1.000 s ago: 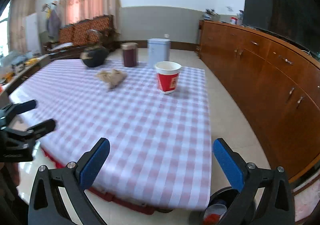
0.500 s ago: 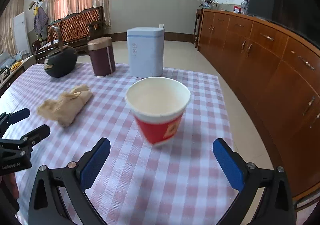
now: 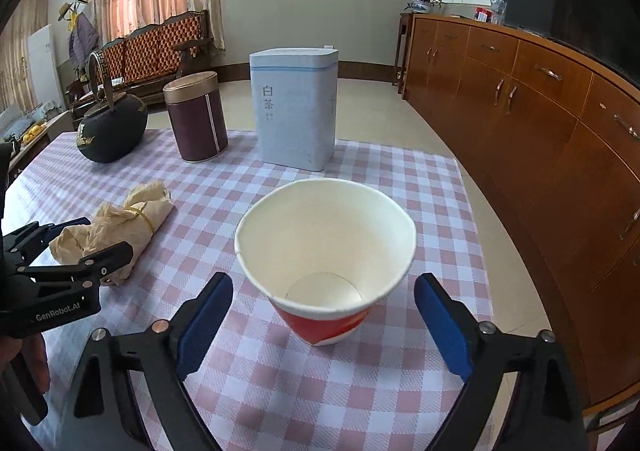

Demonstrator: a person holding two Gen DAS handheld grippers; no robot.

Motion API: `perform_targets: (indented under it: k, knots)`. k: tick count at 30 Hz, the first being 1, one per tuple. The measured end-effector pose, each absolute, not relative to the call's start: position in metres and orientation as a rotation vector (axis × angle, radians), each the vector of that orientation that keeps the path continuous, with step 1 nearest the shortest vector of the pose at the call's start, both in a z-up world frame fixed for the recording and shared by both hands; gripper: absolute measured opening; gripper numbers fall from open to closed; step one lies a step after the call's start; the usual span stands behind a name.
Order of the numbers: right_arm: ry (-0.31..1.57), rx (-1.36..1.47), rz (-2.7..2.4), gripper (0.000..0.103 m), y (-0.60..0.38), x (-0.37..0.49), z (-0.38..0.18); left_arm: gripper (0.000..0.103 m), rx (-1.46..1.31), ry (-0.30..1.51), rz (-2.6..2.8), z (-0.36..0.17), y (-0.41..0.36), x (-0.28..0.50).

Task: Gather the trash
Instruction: 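Grasp the red-and-white paper cup with the right tool while the left tool grasps the beige cloth, then carry the red cup and beige cloth over the black bucket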

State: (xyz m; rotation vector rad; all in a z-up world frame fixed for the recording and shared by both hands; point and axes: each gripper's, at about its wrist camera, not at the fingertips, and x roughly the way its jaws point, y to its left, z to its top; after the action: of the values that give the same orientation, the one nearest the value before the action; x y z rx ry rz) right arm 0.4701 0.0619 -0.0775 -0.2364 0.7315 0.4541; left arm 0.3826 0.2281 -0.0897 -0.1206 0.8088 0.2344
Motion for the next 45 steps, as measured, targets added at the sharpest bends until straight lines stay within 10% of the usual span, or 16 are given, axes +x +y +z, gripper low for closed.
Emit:
perform_targets:
  k: [5,10,45]
  knots:
    - [0.757,-0.242,0.467,0.066,0.068,0.475,-0.078,0.036,-0.118,0.837,0.181,-0.091,0.224,0.391]
    - [0.755,-0.231,0.487,0.06,0.067,0.468,-0.072,0.024,-0.11,0.815,0.16,-0.086,0.217,0.385]
    - [0.669,-0.183,0.478,0.059,-0.036,0.272,0.004,0.022,-0.046,0.651,0.079,-0.004,0.134,0.197]
